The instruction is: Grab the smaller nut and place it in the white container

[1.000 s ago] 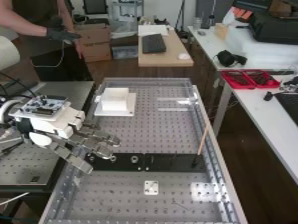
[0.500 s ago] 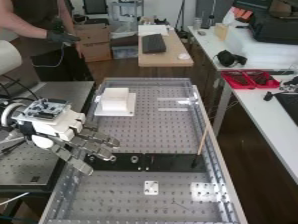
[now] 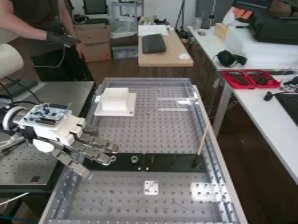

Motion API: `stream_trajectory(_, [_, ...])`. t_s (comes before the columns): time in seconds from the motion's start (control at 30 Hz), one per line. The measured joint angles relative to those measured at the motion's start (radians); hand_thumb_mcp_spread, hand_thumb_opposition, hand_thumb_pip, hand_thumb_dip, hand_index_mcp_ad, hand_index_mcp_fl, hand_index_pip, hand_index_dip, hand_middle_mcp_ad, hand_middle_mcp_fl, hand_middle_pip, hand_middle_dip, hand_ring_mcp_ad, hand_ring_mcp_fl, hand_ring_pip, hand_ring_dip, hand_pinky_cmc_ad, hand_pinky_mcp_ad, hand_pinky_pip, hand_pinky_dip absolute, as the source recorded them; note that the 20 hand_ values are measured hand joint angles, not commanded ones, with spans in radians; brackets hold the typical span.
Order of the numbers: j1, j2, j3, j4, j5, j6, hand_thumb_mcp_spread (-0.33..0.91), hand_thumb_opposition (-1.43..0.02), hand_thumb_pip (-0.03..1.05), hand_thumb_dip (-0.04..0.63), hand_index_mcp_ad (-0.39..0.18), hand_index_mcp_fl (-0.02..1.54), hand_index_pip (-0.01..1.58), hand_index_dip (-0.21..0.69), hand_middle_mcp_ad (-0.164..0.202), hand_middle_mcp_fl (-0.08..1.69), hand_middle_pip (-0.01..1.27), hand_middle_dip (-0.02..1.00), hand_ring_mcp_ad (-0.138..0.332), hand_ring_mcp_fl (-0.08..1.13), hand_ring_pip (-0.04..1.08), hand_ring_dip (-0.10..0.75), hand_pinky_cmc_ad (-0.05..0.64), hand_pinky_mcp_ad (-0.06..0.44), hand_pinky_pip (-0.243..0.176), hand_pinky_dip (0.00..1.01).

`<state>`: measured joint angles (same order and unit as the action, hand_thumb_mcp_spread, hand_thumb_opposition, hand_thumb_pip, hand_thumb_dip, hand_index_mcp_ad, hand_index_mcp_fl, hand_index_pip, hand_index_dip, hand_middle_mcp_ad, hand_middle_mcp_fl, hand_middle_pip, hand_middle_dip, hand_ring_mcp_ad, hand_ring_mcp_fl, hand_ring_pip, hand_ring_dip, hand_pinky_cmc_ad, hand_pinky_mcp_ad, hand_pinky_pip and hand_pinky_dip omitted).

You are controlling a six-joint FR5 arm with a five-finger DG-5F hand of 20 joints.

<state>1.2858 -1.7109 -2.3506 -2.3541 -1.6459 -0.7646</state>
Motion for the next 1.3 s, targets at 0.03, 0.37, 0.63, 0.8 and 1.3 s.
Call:
stream_trajectory(0.03, [-0.001, -0.001, 0.000, 0.001, 0.000, 0.001, 0.42, -0.96, 0.72, 0.284, -0.178, 0.14, 1.51, 0.391, 0.007, 0.01, 0.13, 0.21, 0.117, 0.00, 0.08, 0.073, 0.391, 0.311, -0.061, 0.14])
stream_trajectory(0.37, [0.005, -0.028, -0.003, 0.014, 0.020, 0.021, 0.41, -0.96, 0.72, 0.300, -0.178, 0.11, 1.50, 0.370, 0.007, 0.01, 0.13, 0.21, 0.117, 0.00, 0.08, 0.072, 0.386, 0.311, -0.061, 0.14])
stream_trajectory(0.63, [0.008, -0.046, -0.005, 0.027, 0.043, 0.031, 0.39, -0.96, 0.75, 0.298, -0.176, 0.10, 1.47, 0.368, 0.010, 0.01, 0.13, 0.21, 0.117, 0.00, 0.08, 0.075, 0.382, 0.309, -0.061, 0.14])
stream_trajectory(0.8, [0.007, -0.058, -0.007, 0.034, 0.048, 0.041, 0.38, -0.93, 0.75, 0.298, -0.176, 0.10, 1.46, 0.347, 0.010, 0.01, 0.13, 0.21, 0.117, 0.00, 0.08, 0.075, 0.382, 0.304, -0.061, 0.14])
stream_trajectory(1.3, [0.016, -0.087, -0.020, 0.080, 0.094, 0.037, 0.37, -0.90, 0.75, 0.298, -0.171, 0.09, 1.47, 0.346, 0.012, 0.01, 0.13, 0.21, 0.117, 0.00, 0.08, 0.075, 0.379, 0.300, -0.061, 0.14])
